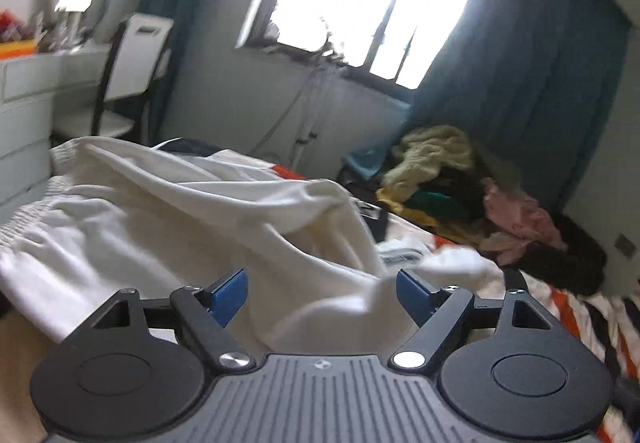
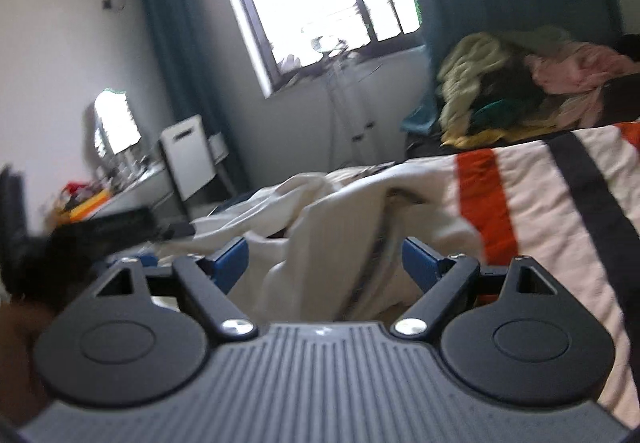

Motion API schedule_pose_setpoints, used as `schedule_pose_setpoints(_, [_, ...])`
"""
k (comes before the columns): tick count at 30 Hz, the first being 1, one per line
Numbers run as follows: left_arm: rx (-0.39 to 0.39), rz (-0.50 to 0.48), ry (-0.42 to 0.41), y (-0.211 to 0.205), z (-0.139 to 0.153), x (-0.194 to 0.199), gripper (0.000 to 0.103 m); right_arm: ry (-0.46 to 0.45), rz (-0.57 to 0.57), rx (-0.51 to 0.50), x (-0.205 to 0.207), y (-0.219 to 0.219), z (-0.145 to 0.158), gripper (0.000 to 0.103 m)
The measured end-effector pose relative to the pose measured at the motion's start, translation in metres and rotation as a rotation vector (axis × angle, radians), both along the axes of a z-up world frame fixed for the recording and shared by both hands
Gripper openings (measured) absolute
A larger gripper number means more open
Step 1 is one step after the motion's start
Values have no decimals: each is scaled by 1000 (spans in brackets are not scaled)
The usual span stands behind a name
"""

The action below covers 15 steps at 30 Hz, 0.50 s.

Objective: Fold clothes

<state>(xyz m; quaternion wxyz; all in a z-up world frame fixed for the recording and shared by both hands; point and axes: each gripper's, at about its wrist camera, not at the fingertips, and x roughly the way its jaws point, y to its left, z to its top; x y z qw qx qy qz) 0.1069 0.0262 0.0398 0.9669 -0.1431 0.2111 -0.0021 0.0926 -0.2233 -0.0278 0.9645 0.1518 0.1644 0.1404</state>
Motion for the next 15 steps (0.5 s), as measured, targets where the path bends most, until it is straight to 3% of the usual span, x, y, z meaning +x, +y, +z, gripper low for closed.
schedule_pose_setpoints(2, [72,7,-26,-14,-21,-6,83,-32,-51,-8,-2,-7,-17,86])
schedule_pose_setpoints(4, [86,-21,-17,-22,-34,-6,83,-19,-80,7,3,-13,-29,87])
schedule_pose_setpoints(9, [93,-13,-12,-19,-44,-4,83,-6,-123,64,19,-17,-35,86])
schedule_pose_setpoints(12, [65,-21,27,-13,-50,2,83,-27,-144,4,19,-7,-36,86])
schedule_pose_setpoints(15, [20,-32,58,-5,-49,7,83,18,-142,-20,19,-4,-42,86])
